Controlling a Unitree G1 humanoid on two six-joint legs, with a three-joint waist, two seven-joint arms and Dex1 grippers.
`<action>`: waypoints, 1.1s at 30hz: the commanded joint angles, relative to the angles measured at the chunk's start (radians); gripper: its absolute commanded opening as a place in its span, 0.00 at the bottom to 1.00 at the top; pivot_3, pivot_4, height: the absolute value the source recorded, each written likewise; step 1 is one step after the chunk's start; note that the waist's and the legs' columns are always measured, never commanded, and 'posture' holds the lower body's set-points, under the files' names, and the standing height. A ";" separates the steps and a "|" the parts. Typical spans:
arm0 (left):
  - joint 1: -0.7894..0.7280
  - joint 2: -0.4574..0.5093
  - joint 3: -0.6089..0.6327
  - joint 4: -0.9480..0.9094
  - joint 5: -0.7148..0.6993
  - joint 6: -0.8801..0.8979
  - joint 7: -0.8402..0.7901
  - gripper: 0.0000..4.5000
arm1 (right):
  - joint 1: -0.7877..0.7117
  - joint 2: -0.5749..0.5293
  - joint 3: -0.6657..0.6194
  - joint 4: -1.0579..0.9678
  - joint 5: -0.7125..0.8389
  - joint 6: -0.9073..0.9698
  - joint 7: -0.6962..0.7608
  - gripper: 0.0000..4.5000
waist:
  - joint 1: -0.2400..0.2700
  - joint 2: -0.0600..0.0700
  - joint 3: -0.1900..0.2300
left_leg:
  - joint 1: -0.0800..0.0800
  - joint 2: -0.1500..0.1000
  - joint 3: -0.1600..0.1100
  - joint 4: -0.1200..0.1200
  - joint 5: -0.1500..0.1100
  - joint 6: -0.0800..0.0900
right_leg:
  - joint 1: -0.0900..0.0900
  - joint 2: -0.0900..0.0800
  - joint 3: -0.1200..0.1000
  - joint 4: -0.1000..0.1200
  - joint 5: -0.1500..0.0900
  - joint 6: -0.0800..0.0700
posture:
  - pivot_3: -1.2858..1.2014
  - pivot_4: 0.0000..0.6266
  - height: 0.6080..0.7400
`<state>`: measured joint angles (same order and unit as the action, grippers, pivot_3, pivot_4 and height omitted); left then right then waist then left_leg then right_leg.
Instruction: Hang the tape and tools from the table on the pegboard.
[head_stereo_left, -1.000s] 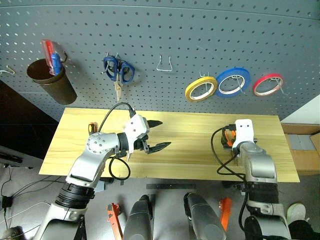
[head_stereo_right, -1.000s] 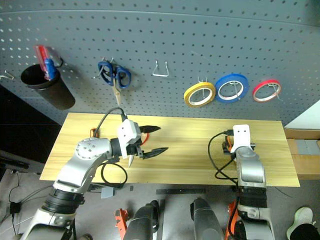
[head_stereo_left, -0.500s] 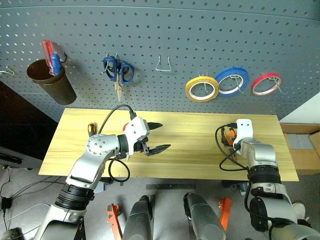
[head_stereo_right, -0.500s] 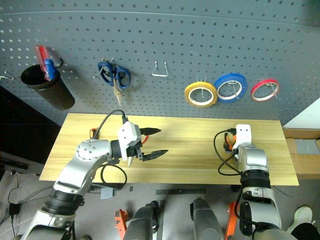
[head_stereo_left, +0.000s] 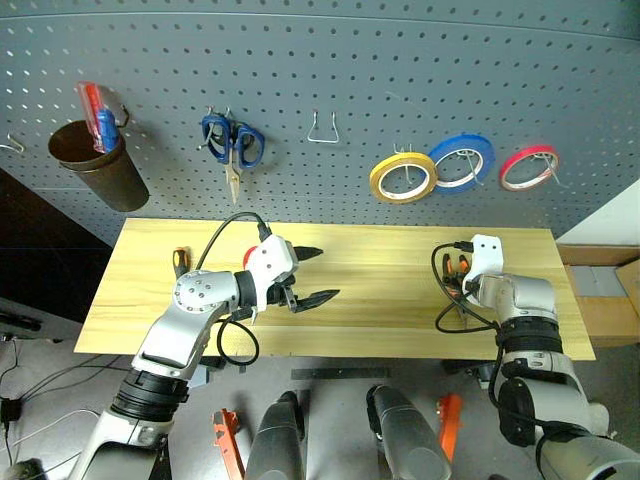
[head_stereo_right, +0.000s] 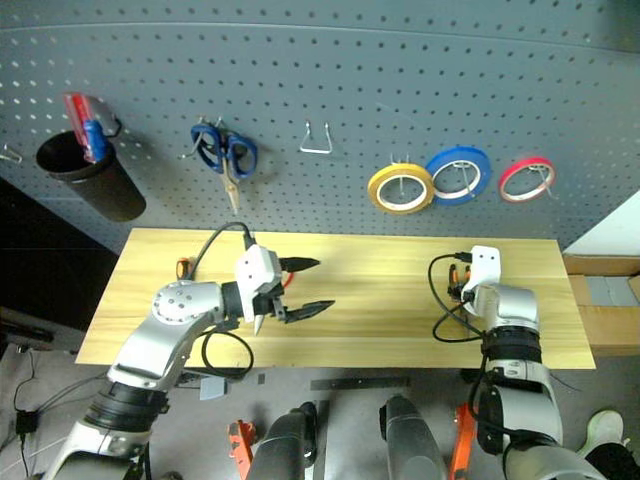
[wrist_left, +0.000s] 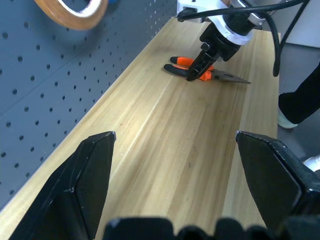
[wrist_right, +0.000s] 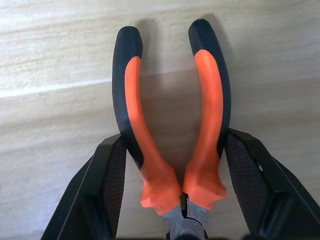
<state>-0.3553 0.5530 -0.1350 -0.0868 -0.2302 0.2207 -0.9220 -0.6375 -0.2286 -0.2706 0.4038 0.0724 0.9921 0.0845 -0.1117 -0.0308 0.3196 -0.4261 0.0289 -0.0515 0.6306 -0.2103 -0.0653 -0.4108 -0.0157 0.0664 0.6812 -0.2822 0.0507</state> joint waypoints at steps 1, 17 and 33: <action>0.034 0.015 0.074 -0.047 -0.035 0.024 0.031 0.92 | 0.081 0.032 0.052 -0.292 0.015 0.056 -0.011 0.55 | 0.000 0.001 0.000 | 0.000 0.000 0.000 0.000 0.000 0.000 | -0.001 0.000 0.000 0.000 0.000 0.000 | 0.46 0.48 1.00; 0.152 0.084 0.311 -0.153 -0.144 0.151 0.122 0.92 | 0.197 0.228 0.219 -1.232 0.245 0.331 0.072 0.55 | 0.000 0.001 -0.001 | -0.008 0.001 0.001 0.001 0.001 0.000 | -0.010 -0.001 0.001 0.001 0.001 0.002 | 0.47 0.44 1.00; 0.158 0.093 0.386 -0.206 -0.128 0.117 0.226 0.92 | -0.303 0.286 0.183 -0.622 0.238 -0.096 0.060 0.55 | 0.025 -0.004 -0.013 | -0.009 0.000 0.001 -0.001 0.002 -0.001 | -0.012 -0.002 -0.002 0.001 0.002 -0.001 | 0.51 0.33 1.00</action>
<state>-0.2006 0.6352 0.2244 -0.2455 -0.3517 0.3610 -0.7024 -0.9165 0.0460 -0.0778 -0.2042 0.2960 0.9471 0.1494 -0.0867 -0.0348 0.3065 -0.4349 0.0293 -0.0507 0.6290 -0.2085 -0.0663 -0.4229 -0.0180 0.0639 0.6822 -0.2798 0.0495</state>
